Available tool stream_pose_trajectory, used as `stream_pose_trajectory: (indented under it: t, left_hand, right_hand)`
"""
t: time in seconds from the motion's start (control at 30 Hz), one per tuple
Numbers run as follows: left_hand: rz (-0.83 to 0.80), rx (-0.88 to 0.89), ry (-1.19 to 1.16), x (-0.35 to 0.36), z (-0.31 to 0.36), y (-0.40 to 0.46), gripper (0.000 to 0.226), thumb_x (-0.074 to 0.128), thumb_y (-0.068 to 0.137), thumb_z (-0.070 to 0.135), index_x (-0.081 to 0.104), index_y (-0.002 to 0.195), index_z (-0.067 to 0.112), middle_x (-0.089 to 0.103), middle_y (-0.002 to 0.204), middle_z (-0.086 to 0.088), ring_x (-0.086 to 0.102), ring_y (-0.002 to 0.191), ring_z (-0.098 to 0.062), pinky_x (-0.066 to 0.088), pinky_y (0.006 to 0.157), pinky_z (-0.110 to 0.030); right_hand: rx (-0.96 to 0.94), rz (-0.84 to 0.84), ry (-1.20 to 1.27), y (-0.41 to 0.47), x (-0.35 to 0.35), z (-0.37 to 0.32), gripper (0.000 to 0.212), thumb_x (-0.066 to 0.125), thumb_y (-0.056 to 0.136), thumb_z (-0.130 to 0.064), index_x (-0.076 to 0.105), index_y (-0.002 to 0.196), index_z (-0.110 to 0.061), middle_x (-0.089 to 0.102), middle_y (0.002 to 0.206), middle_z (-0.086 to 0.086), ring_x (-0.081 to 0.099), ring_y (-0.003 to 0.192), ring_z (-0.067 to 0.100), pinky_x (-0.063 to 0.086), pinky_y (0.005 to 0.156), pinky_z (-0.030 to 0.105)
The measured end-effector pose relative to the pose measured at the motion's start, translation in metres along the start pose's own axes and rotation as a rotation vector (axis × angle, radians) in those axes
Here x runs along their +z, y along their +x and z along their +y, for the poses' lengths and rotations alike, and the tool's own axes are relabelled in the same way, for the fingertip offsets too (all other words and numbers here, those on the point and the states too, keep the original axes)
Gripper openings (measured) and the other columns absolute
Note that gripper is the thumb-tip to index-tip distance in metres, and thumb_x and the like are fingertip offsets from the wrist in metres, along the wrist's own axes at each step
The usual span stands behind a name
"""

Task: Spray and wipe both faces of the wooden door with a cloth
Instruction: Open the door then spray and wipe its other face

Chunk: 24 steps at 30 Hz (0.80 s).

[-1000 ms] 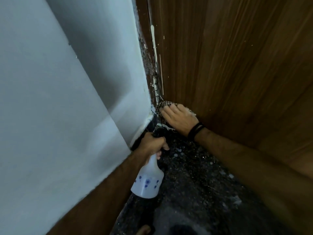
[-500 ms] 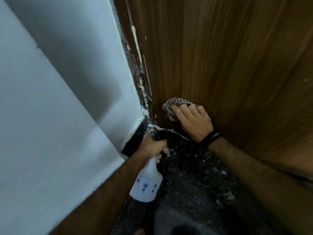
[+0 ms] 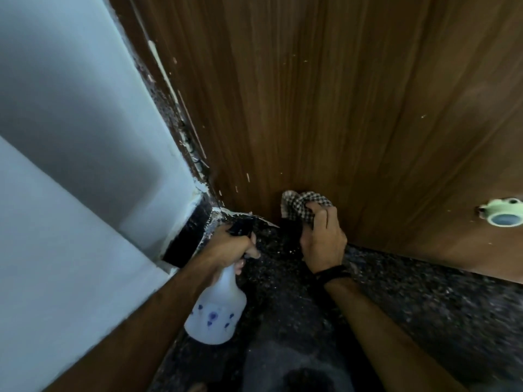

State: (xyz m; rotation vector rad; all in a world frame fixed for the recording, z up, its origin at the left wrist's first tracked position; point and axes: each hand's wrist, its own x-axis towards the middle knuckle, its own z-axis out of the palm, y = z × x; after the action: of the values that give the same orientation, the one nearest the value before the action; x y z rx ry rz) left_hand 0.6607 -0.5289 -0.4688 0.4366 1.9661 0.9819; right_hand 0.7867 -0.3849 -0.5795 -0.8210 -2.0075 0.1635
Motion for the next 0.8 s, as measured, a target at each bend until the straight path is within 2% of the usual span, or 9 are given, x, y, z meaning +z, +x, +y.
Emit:
stream_pose_trajectory:
  t: [0.17,0.3,0.4,0.47,0.53,0.6,0.63,0.7,0.8]
  left_hand:
    - [-0.035,0.045,-0.007,0.015,0.012,-0.007,0.026,0.068,0.078,-0.013,0.056,0.078,0.010,0.047,0.054,-0.008,0.037,0.040,-0.018,0.034,0.048,-0.027]
    - [-0.057,0.062,-0.003,0.032,0.024,-0.012,0.024,0.068,0.079,-0.013,0.058,0.082,0.009,0.044,0.059,-0.010,0.036,0.040,-0.018,0.033,0.046,-0.025]
    - [-0.078,0.061,0.007,0.044,0.029,-0.016,0.024,0.067,0.080,-0.013,0.056,0.083,0.008,0.042,0.049,-0.005,0.033,0.037,-0.017,0.031,0.045,-0.025]
    - [-0.093,0.065,0.012,0.049,0.031,-0.019,0.023,0.067,0.081,-0.013,0.056,0.083,0.007,0.042,0.046,-0.004,0.031,0.035,-0.017,0.030,0.045,-0.025]
    - [-0.116,0.097,0.016,0.055,0.035,-0.023,0.024,0.067,0.080,-0.014,0.057,0.082,0.007,0.044,0.056,-0.010,0.032,0.037,-0.018,0.030,0.044,-0.025]
    - [-0.137,0.141,0.019,0.058,0.042,-0.026,0.024,0.069,0.080,-0.014,0.058,0.083,0.007,0.046,0.067,-0.013,0.035,0.039,-0.018,0.032,0.043,-0.025]
    - [-0.147,0.165,0.018,0.059,0.045,-0.028,0.023,0.069,0.080,-0.014,0.059,0.084,0.007,0.046,0.070,-0.014,0.035,0.039,-0.018,0.032,0.043,-0.025]
    - [-0.155,0.204,0.010,0.061,0.052,-0.030,0.024,0.070,0.079,-0.014,0.060,0.084,0.007,0.047,0.072,-0.014,0.036,0.038,-0.017,0.032,0.042,-0.024]
    - [-0.159,0.224,0.007,0.062,0.057,-0.033,0.024,0.069,0.080,-0.013,0.059,0.084,0.008,0.049,0.075,-0.015,0.037,0.038,-0.016,0.033,0.041,-0.024]
  right_hand:
    - [-0.024,0.133,0.105,0.032,-0.017,-0.017,0.040,0.073,0.086,-0.007,0.048,0.117,-0.013,0.050,0.105,0.007,0.056,0.083,0.025,0.048,0.052,0.033]
    - [0.023,0.056,0.093,0.013,-0.011,-0.001,0.042,0.068,0.082,0.002,0.047,0.114,-0.014,0.048,0.103,0.006,0.056,0.080,0.028,0.049,0.052,0.036]
    - [0.152,-0.066,0.097,-0.018,-0.010,0.016,0.049,0.068,0.076,0.008,0.043,0.110,-0.017,0.050,0.099,0.010,0.056,0.079,0.032,0.050,0.053,0.041]
    - [0.191,-0.074,0.142,-0.019,-0.016,0.016,0.048,0.066,0.077,0.008,0.043,0.110,-0.017,0.050,0.099,0.011,0.056,0.081,0.032,0.050,0.056,0.041]
    - [0.171,0.048,0.204,0.004,-0.032,0.006,0.040,0.065,0.083,0.005,0.046,0.113,-0.013,0.051,0.101,0.013,0.053,0.085,0.027,0.050,0.066,0.032]
    - [0.183,0.300,0.253,0.040,-0.054,-0.003,0.028,0.069,0.088,0.001,0.053,0.111,0.000,0.053,0.099,0.017,0.050,0.090,0.020,0.039,0.082,0.012]
    - [0.200,0.421,0.270,0.056,-0.064,-0.005,0.027,0.072,0.088,-0.002,0.055,0.108,0.005,0.054,0.098,0.018,0.049,0.091,0.019,0.034,0.086,0.008]
    - [0.198,0.553,0.286,0.071,-0.078,0.000,0.029,0.073,0.088,-0.005,0.054,0.107,0.008,0.052,0.098,0.017,0.050,0.092,0.021,0.032,0.089,0.010]
    - [0.216,0.504,0.254,0.045,-0.066,0.018,0.031,0.069,0.091,-0.011,0.047,0.112,-0.004,0.046,0.099,0.013,0.047,0.088,0.022,0.035,0.083,0.016]
